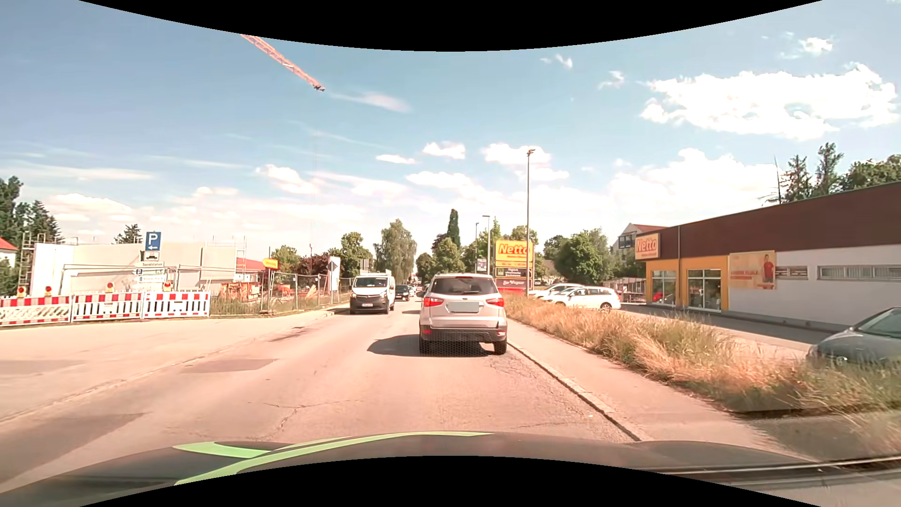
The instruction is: Follow the waypoints while adhering to traffic rules and regulations
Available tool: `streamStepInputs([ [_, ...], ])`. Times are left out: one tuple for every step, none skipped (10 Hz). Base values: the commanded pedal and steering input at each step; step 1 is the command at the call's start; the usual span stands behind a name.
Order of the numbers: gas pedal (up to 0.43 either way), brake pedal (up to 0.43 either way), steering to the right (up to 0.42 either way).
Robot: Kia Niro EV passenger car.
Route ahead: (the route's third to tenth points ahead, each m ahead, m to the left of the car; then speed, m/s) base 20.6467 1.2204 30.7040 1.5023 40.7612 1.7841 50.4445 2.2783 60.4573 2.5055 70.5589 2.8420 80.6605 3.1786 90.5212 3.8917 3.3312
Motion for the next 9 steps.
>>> streamStepInputs([
  [0.000,0.006,-0.013],
  [0.000,0.085,-0.014],
  [0.000,0.122,-0.014],
  [0.000,0.152,-0.015],
  [0.000,0.177,-0.015],
  [0.000,0.201,-0.015],
  [0.000,0.226,-0.015],
  [0.000,0.220,-0.015],
  [0.000,0.213,-0.015],
])
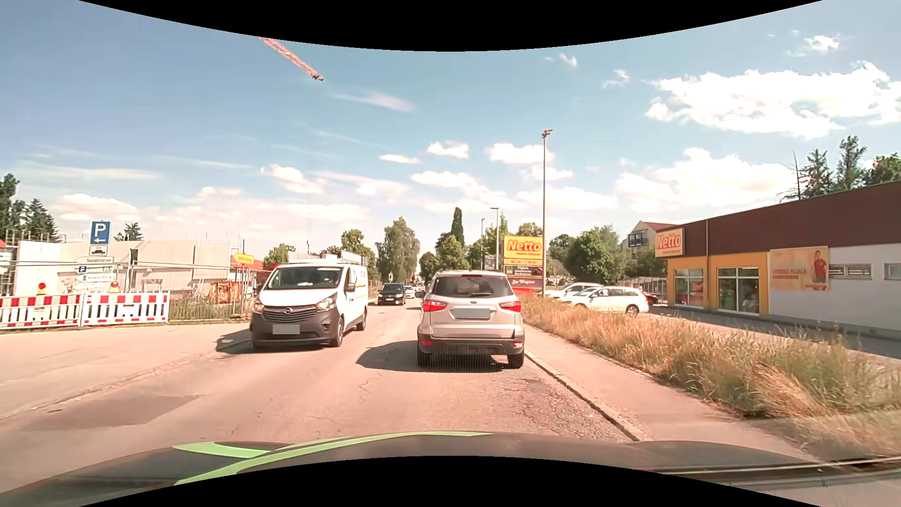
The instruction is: Follow the waypoints while adhering to traffic rules and regulations
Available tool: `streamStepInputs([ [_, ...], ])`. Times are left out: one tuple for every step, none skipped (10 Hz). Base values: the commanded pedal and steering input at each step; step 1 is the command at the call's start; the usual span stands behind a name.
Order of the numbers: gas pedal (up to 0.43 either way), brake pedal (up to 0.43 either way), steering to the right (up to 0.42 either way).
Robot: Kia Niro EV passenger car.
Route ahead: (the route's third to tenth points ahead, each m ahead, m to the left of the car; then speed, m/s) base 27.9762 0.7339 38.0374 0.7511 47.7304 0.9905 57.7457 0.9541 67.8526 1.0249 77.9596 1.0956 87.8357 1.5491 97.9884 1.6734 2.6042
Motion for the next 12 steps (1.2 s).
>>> streamStepInputs([
  [0.000,0.201,-0.015],
  [0.000,0.195,-0.014],
  [0.000,0.177,-0.014],
  [0.000,0.128,-0.014],
  [0.000,0.037,-0.014],
  [0.000,0.000,-0.014],
  [0.000,0.000,-0.013],
  [0.000,0.000,-0.013],
  [0.000,0.000,-0.013],
  [0.000,0.000,-0.012],
  [0.087,0.000,-0.012],
  [0.110,0.000,-0.012],
])
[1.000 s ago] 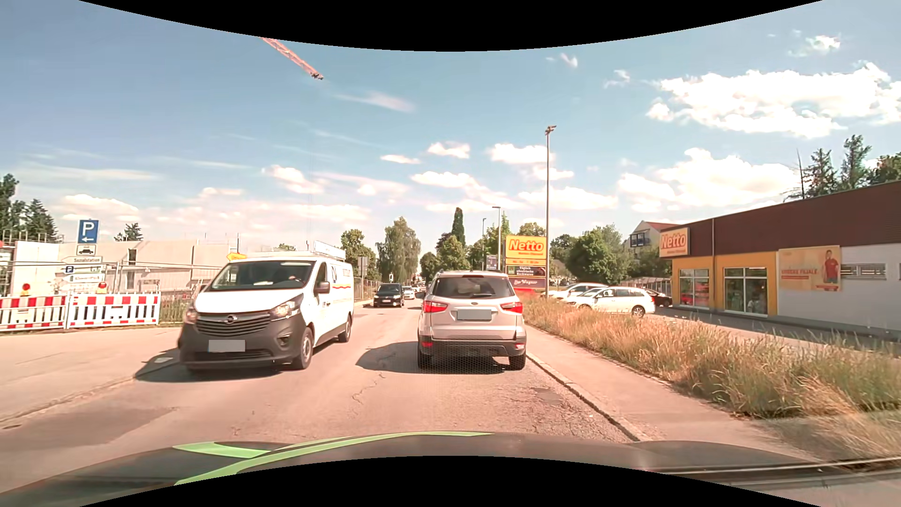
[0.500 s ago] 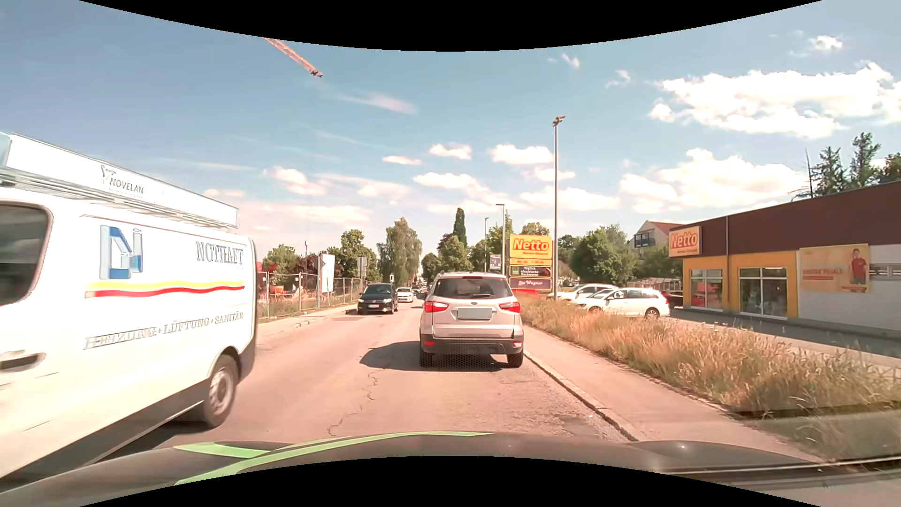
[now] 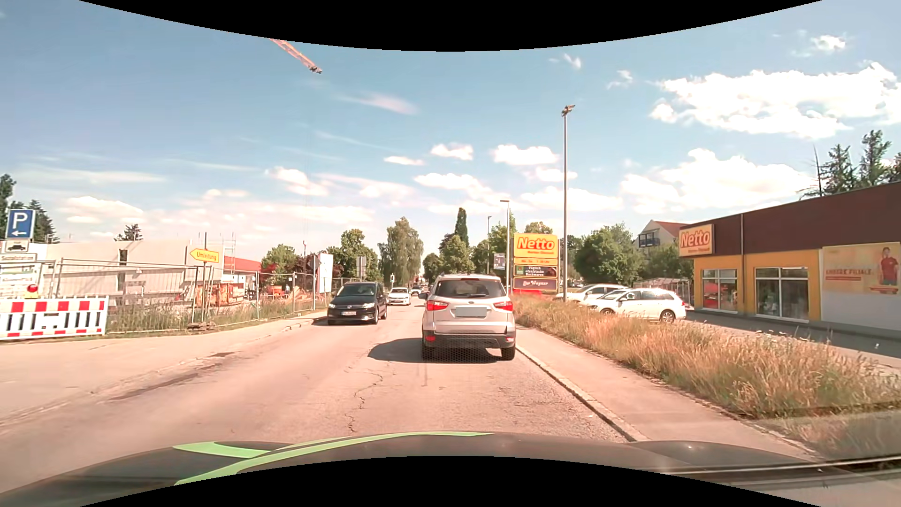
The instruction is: Follow the waypoints while adhering to traffic rules and regulations
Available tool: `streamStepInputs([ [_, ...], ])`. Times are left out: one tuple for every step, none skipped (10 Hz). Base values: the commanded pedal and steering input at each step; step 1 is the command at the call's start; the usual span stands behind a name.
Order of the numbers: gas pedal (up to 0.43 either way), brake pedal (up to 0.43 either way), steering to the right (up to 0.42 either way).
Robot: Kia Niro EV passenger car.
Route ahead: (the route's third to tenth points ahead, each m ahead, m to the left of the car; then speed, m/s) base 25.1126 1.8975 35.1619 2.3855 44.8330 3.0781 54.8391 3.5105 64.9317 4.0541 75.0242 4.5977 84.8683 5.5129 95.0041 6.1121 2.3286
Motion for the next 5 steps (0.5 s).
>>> streamStepInputs([
  [0.138,0.000,-0.012],
  [0.169,0.000,-0.012],
  [0.177,0.000,-0.012],
  [0.189,0.000,-0.013],
  [0.209,0.000,-0.012],
])
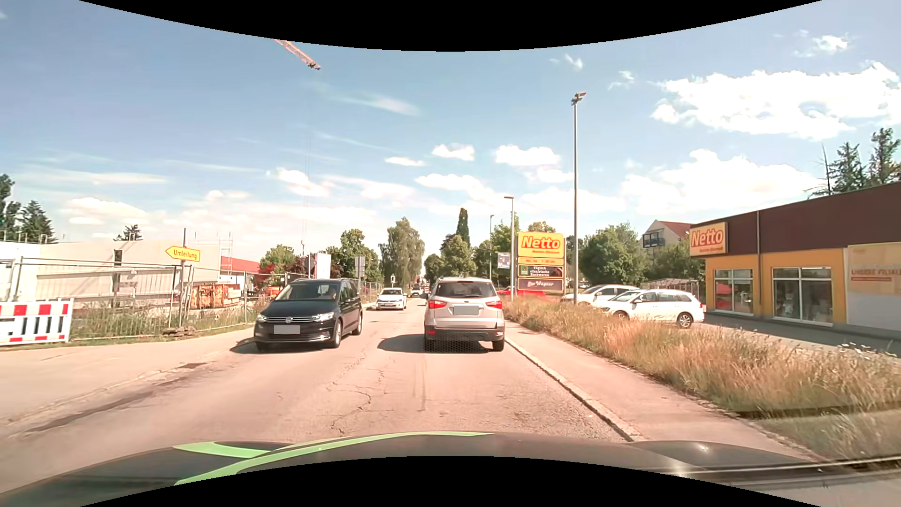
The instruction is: Follow the waypoints while adhering to traffic rules and regulations
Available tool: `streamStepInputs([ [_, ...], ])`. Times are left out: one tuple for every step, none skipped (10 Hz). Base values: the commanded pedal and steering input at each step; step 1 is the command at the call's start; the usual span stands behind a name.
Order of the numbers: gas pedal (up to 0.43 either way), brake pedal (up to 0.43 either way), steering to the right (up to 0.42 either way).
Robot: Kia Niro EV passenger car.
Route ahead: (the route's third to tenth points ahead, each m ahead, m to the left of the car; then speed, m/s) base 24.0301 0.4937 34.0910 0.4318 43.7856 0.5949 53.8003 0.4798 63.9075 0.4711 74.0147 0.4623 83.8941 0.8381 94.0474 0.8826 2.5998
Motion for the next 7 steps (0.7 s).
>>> streamStepInputs([
  [0.209,0.000,-0.012],
  [0.220,0.000,-0.012],
  [0.220,0.000,-0.012],
  [0.228,0.000,-0.011],
  [0.228,0.000,-0.010],
  [0.228,0.000,-0.010],
  [0.228,0.000,-0.009],
])
